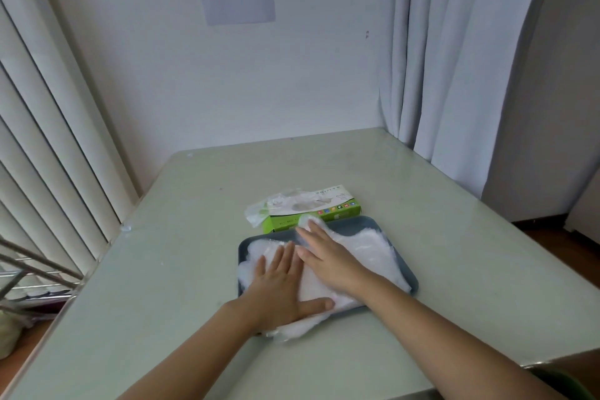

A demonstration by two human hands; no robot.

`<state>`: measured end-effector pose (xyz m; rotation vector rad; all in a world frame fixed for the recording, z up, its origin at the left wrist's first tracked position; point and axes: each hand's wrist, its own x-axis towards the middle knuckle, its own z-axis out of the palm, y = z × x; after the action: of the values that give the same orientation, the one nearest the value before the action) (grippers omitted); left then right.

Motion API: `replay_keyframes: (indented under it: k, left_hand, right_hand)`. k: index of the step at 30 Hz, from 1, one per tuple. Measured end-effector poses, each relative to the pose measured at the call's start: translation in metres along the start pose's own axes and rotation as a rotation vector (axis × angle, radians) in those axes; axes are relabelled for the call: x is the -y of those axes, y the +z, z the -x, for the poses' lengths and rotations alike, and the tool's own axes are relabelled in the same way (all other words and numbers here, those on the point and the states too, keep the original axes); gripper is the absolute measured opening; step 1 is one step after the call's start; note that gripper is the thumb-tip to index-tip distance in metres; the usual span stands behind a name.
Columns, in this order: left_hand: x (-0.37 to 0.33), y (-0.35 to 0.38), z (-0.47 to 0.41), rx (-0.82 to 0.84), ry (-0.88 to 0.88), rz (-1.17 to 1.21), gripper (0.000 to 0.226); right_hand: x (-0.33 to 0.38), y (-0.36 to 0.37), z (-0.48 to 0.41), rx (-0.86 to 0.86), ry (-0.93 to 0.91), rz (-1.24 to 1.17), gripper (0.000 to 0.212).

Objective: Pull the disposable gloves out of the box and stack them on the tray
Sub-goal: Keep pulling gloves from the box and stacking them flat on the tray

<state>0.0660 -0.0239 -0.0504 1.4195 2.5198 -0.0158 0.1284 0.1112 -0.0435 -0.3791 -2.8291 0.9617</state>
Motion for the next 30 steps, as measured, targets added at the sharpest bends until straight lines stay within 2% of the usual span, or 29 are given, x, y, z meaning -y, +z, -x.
replay_keyframes:
  k: [2, 3, 5, 7, 10, 13, 16, 18, 22, 26, 30]
  left_hand:
    - [0.013, -0.005, 0.009, 0.072, -0.050, -0.054, 0.138]
    - [0.018, -0.009, 0.013, 0.112, -0.072, -0.096, 0.134]
    - [0.023, -0.019, 0.023, 0.166, -0.095, -0.194, 0.101]
    - [0.024, -0.032, 0.028, 0.185, -0.096, -0.192, 0.090]
    - [0.027, -0.052, 0.027, 0.197, -0.120, -0.018, 0.090]
    - [0.038, -0.073, 0.020, 0.082, -0.157, 0.136, 0.081]
    - [0.055, -0.087, 0.009, 0.053, -0.184, 0.167, 0.072]
    - [0.070, -0.091, -0.006, 0.040, -0.207, 0.221, 0.061]
    - [0.105, -0.085, -0.042, -0.104, -0.437, 0.546, 0.056]
    - [0.121, -0.076, -0.067, -0.197, -0.569, 0.851, 0.046]
    - [0.117, -0.072, -0.082, -0.210, -0.597, 0.970, 0.035]
  right_hand:
    - [-0.008, -0.008, 0.001, 0.041, 0.016, 0.124, 0.057]
    - [-0.012, -0.014, 0.001, 0.054, 0.036, 0.193, 0.059]
    - [-0.018, -0.023, 0.001, 0.084, 0.070, 0.285, 0.061]
    - [-0.020, -0.032, 0.000, 0.134, 0.107, 0.306, 0.064]
    - [-0.017, -0.046, -0.015, 0.144, 0.153, 0.327, 0.060]
    - [-0.006, -0.060, -0.036, 0.050, 0.101, 0.358, 0.019]
    - [0.016, -0.062, -0.060, -0.014, 0.046, 0.388, 0.038]
    - [0.033, -0.054, -0.078, -0.036, -0.009, 0.406, 0.039]
    - [0.049, -0.027, -0.103, 0.034, -0.028, 0.413, 0.052]
    - [0.043, -0.017, -0.102, 0.015, -0.091, 0.432, 0.045]
    - [0.028, -0.042, -0.083, 0.011, -0.168, 0.343, 0.052]
